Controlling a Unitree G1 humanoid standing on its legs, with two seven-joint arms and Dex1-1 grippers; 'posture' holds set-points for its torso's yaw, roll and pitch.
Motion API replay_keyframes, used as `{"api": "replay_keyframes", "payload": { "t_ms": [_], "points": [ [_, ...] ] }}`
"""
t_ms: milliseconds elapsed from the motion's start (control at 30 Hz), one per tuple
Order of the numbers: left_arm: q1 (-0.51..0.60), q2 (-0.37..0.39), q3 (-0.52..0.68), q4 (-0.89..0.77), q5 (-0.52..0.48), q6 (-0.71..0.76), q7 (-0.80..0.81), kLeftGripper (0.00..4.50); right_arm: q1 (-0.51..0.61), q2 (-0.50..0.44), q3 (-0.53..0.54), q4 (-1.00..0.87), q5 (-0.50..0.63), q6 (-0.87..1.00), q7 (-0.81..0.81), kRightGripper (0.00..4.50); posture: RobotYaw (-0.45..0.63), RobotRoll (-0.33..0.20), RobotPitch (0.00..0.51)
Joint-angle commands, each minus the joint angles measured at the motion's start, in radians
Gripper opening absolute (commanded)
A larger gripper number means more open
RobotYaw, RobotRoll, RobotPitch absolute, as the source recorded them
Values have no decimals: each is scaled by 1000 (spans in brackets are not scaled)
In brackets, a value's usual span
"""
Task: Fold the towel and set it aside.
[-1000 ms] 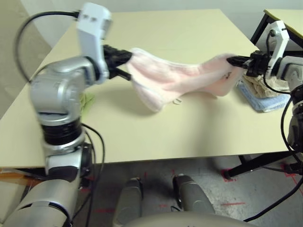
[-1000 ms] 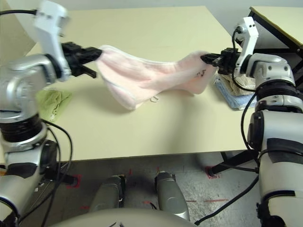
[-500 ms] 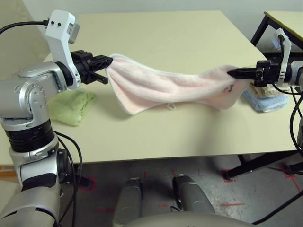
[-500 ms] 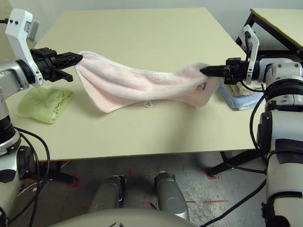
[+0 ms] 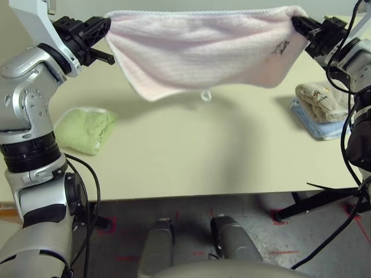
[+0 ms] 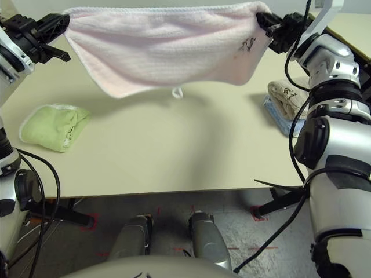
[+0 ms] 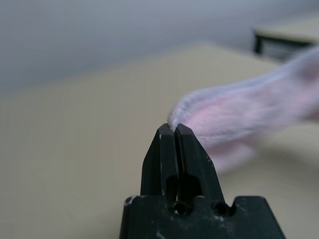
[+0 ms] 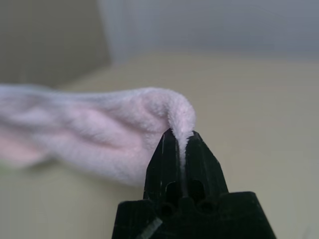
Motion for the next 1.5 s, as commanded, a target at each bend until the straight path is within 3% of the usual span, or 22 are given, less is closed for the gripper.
{"api": "replay_keyframes", "payload": {
  "t_ms": [33, 300, 433, 567, 633, 767, 900, 1067, 1167, 1233, 1300, 1500],
  "points": [
    [163, 23, -16, -124, -64, 50, -43, 37, 107, -20, 62, -78, -14, 75, 149, 0, 188, 0, 75],
    [462, 217, -56, -202, -114, -12, -258, 37, 308, -85, 176, -266, -29, 243, 328, 0, 193, 0, 93],
    [604, 374, -48, -227, -124, -65, -423, 37, 347, -131, 217, -292, -50, 262, 361, 0, 187, 0, 95],
    [653, 441, 5, -239, -189, -52, -505, 37, 375, -174, 255, -339, -42, 329, 437, 0, 186, 0, 96],
    [651, 455, 6, -219, -175, -77, -505, 37, 400, -197, 284, -385, -15, 365, 453, 0, 186, 0, 96],
    [571, 422, -40, -132, -86, -178, -426, 37, 410, -177, 247, -420, 21, 399, 421, 0, 186, 0, 96],
    [441, 329, -96, -40, 7, -259, -295, 37, 373, -114, 155, -371, 51, 354, 249, 0, 182, 0, 98],
    [385, 240, -148, -3, 60, -336, -236, 37, 353, -63, 114, -310, 26, 246, 80, 0, 184, 0, 102],
    [326, 138, -207, 150, 196, -511, -118, 37, 345, -26, 108, -287, 16, 189, 5, 0, 183, 0, 106],
    [285, 94, -252, 284, 284, -714, -107, 37, 336, -4, 102, -284, 23, 180, -21, 0, 184, 0, 111],
    [245, 57, -285, 320, 316, -759, -97, 37, 332, 10, 103, -284, 23, 171, -36, 0, 181, 0, 114],
    [175, 62, -316, 457, 377, -912, -140, 37, 316, 18, 107, -275, 23, 169, -47, 0, 183, 0, 122]
  ]
}}
